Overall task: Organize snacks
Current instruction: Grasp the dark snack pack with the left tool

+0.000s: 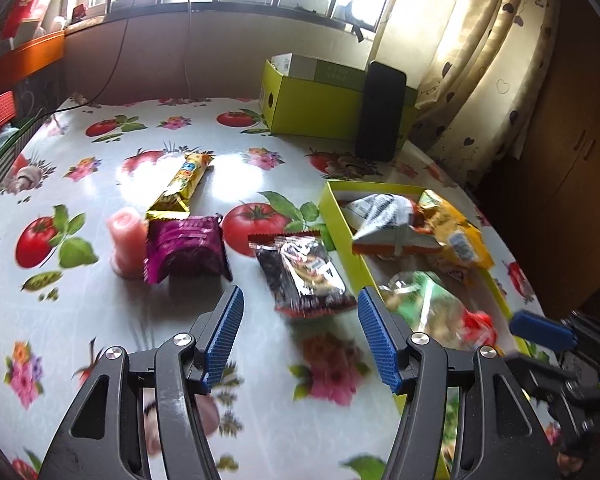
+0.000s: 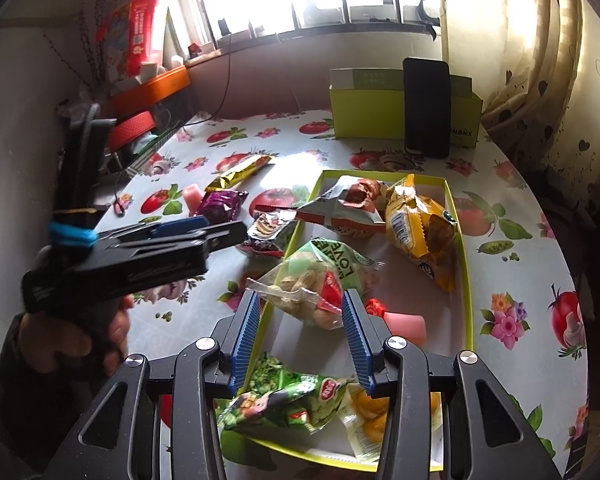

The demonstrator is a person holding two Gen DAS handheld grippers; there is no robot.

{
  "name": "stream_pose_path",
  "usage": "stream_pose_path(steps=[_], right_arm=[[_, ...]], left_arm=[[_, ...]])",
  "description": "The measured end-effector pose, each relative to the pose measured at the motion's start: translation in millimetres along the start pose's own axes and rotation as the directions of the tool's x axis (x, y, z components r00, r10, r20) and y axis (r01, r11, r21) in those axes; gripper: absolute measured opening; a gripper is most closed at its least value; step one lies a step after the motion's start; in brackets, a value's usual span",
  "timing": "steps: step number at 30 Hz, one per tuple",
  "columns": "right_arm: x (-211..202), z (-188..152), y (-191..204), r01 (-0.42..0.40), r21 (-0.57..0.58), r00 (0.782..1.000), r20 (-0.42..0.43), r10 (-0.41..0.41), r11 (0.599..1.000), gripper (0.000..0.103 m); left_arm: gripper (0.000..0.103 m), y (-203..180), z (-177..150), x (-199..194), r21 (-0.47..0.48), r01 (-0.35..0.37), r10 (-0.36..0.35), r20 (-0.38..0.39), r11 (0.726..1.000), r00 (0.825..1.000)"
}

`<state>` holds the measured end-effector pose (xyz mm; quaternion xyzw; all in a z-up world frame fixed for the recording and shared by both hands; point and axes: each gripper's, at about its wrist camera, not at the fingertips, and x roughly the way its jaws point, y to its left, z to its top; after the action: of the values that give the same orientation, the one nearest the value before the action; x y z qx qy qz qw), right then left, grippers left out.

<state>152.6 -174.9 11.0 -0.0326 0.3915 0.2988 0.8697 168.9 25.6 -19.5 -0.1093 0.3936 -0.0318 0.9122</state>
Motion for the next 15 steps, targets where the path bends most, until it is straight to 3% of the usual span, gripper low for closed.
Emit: stream_pose_path(steps=[10,15], right_arm=[[10,3,-15,0.000,0.021,1.000,-0.009,0.000,1.000,0.041],[12,4,-15,-0.007,0.015,1.000,-0.009,0.007,1.000,0.041]], left_arm=[[0.060,-8,15,45,0.037,0.007,-0.004,-0.072,0.999,0.997],[0.060,-11,9,60,0.070,-0.023,0.032,-0.124,0.997,0.992]])
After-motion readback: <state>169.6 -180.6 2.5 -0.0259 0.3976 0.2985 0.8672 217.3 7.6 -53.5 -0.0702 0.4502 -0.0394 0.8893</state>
